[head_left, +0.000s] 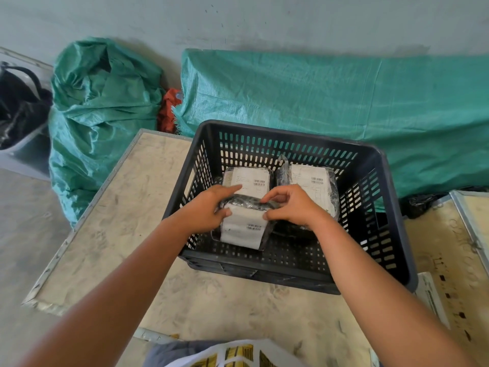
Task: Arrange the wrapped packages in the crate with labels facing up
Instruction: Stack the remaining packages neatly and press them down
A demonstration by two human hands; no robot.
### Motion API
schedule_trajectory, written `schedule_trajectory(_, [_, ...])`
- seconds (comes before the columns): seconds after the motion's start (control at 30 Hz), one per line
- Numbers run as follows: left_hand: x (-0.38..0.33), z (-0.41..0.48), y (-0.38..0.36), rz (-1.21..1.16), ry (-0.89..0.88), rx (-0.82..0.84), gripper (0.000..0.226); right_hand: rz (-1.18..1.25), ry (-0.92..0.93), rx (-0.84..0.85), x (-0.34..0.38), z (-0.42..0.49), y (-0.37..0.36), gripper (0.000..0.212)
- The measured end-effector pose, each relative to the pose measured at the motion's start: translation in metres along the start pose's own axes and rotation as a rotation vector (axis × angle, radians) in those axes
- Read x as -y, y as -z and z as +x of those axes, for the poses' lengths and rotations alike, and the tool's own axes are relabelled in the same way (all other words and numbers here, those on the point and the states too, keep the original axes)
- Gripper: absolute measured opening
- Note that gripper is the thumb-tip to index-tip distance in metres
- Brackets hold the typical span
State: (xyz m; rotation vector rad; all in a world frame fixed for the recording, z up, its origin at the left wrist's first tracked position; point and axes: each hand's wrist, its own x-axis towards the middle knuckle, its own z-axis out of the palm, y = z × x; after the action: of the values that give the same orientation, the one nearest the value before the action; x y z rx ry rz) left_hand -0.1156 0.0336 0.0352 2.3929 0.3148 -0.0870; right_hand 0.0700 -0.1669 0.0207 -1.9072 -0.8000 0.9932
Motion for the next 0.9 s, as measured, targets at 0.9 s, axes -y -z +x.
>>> schedule_trajectory(0.9, [-0.009,0.021,0.016,-0.55,0.004,-0.33,0.059,0.225,0.345,-0.374,0.017,-0.011,-0.01,0.093])
